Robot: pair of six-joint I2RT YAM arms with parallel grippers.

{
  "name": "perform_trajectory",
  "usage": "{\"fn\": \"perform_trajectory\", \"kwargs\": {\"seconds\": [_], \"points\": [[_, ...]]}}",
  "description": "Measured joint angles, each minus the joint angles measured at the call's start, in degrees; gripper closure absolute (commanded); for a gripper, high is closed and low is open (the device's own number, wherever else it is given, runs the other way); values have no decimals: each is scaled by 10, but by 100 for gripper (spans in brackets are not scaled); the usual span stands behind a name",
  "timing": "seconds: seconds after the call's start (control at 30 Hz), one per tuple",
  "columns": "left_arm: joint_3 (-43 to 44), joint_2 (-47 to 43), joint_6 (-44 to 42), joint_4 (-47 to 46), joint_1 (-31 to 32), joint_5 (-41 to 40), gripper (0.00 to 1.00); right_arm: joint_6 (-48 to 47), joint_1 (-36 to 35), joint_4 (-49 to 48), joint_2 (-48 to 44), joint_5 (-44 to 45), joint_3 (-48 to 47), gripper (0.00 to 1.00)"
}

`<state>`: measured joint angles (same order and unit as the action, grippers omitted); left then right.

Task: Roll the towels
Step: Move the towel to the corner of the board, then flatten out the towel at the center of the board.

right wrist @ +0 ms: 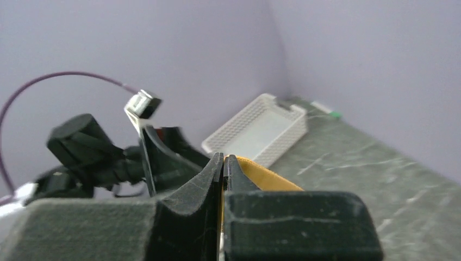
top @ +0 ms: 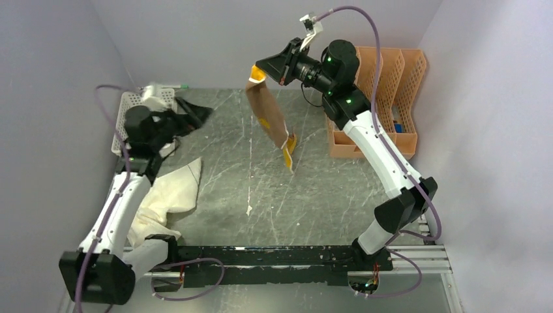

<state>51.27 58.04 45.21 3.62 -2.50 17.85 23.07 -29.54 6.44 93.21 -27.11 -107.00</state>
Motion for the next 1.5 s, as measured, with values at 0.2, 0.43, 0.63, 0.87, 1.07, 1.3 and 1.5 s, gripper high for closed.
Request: {"fn": "perform_trajectory", "kwargs": {"seconds": [0.2,0.43,0.63,0.87,1.07,1.3,1.5], "points": [[6,37,-148,-123,222,96,1,172,0,-116,18,-75,68,100],[33,122,-275,-199,334,91,9,203,-2,-123,24,-136,70,100],[108,234,-341,-192,378,-2,93,182,0,-94,-4,-147,82,97],[180,261,-393,-166,374,-45,93,167,88,-109,-122,-105,191,0],[112,187,-360,-220,269,96,93,144,164,-186,-256,23,383,0],[-26,24,-250,-273,121,231,93,90,120,-325,-172,38,532,0],[-25,-43,-278,-210,122,264,93,-38,-47,-391,-62,24,643,0]]}}
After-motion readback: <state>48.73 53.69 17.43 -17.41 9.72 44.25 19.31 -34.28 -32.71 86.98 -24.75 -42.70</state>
